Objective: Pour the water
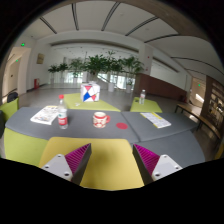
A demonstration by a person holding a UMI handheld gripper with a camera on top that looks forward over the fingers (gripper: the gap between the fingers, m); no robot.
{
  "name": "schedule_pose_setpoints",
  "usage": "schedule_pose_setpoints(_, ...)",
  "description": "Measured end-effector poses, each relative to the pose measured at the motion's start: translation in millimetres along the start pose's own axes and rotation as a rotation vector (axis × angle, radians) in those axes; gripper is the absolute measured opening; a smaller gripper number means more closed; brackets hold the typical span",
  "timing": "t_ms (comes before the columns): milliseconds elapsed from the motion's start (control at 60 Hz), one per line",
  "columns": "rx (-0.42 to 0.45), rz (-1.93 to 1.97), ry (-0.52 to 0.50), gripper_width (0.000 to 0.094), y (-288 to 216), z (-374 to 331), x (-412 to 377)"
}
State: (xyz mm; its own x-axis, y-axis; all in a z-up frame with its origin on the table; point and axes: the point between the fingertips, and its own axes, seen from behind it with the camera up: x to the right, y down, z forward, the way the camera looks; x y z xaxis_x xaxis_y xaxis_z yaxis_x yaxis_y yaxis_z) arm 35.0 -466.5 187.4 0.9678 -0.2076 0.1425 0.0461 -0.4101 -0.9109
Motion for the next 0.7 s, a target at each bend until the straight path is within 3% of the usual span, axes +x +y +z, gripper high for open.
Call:
schedule_pose_setpoints(150, 0.007, -0.020, -0.104, 0.0856, -1.8, 19.4, -99.6)
schedule_pose_setpoints(350, 0.062, -0.019, -0.204, 0.0856, -44.8, 83.9, -221.1)
schedule_pose_setpoints(533, 0.091, -0.003, -0.228, 0.0849, -80.6, 177.7, -292.2)
schedule_pose_setpoints(700, 0.064, 0.016, -0.214, 0.0827, -88.3, 265.3, -319.6)
